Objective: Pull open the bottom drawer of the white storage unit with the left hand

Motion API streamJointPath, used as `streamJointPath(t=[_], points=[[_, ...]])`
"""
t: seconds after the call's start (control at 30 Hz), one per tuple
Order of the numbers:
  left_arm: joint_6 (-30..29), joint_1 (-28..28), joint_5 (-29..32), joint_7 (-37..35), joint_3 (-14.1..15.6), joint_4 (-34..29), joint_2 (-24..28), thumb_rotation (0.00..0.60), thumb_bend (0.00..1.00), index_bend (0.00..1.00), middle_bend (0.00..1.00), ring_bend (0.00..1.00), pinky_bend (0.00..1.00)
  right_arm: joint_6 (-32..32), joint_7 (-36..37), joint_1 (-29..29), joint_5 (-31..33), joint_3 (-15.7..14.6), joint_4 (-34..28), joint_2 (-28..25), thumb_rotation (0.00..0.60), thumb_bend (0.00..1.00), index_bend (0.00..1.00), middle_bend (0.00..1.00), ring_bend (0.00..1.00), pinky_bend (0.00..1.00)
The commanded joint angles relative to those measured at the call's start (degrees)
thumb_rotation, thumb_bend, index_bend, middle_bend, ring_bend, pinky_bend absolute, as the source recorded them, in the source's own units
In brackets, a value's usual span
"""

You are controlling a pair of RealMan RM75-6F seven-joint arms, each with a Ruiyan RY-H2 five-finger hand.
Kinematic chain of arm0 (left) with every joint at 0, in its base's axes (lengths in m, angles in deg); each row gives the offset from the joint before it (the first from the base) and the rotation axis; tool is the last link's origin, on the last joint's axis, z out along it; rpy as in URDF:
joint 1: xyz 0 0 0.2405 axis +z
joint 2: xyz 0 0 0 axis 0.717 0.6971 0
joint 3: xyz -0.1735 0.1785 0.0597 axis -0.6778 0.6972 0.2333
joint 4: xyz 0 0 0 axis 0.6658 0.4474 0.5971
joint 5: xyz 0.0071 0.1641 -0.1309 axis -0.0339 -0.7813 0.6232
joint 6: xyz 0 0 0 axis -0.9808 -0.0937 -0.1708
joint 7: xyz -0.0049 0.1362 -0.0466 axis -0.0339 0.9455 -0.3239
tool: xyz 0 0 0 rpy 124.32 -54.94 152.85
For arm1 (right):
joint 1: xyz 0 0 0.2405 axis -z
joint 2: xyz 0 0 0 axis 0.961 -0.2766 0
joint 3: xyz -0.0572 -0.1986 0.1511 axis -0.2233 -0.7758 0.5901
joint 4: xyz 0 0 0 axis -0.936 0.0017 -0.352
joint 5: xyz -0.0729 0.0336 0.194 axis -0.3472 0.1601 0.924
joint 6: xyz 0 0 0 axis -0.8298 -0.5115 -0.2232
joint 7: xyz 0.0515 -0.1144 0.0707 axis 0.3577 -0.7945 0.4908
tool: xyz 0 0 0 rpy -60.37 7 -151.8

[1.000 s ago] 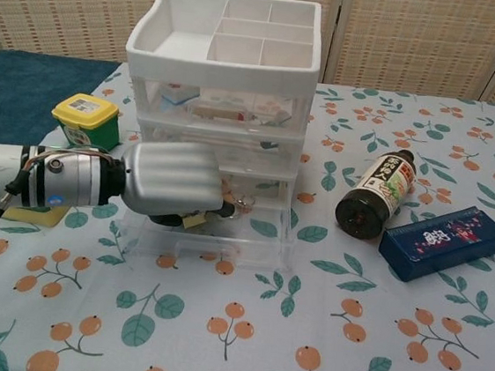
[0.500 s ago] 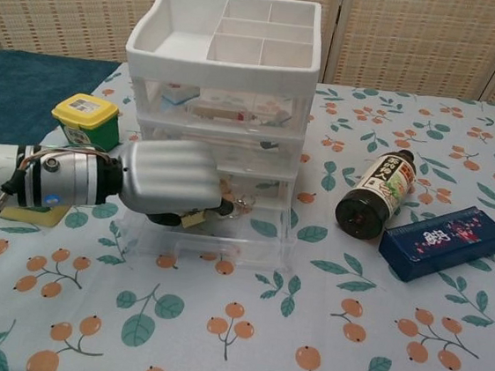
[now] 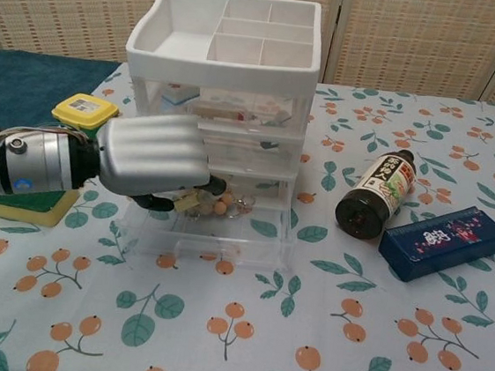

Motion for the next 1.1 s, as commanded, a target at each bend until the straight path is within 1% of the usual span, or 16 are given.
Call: streamJointPath(t=[0.03,0.27,0.4,0.6,0.8,0.9,1.1], points=[[-2.0,1.9,1.0,1.7,-0.6,-4.0,2.8,0.600,0.28,0.55,0.98,1.00,1.00,0.0,0.2,-0.1,-0.1,0.0,0.1,0.1,0.600,0.41,0.04,0.18,0.09,0.20],[-6.0,6.3,2.2,4.2,-0.5,-11.2,8.2,0.600,0.28,0.55,0.98,1.00,1.00,0.2,0.5,-0.2,-0.7,-0.1,0.3,0.1,0.600,0.41,0.04,0.18,0.09,0.20],[-6.8,8.6,3.1,5.5,0.1,-14.0,11.2,0.600,0.28,0.55,0.98,1.00,1.00,0.2,0.5,-0.4,-1.1,-0.1,0.2,0.1,0.600,0.41,0.04,0.18,0.09,0.20],[-5.4,11.8,4.8,7.3,1.7,-16.1,13.5,0.600,0.28,0.54,0.98,1.00,1.00,0.3,0.5,-0.6,-1.7,-0.2,0.0,0.2,0.600,0.41,0.04,0.18,0.09,0.20],[-3.0,14.2,7.4,8.9,2.1,-16.4,13.1,0.600,0.27,0.53,0.98,1.00,1.00,0.7,0.2,-0.5,-1.9,-0.4,-0.3,0.0,0.600,0.41,0.04,0.18,0.09,0.20],[-1.8,14.9,8.2,10.3,2.0,-16.5,12.6,0.600,0.27,0.49,0.98,1.00,1.00,1.0,-0.1,-0.4,-2.1,-0.4,-0.6,-0.2,0.600,0.41,0.04,0.18,0.09,0.20],[0.7,16.4,12.7,14.8,0.4,-19.5,12.9,0.600,0.27,0.32,0.95,0.99,1.00,1.5,-0.3,-0.2,-2.1,-0.5,-0.9,-0.3,0.600,0.41,0.04,0.18,0.09,0.20]])
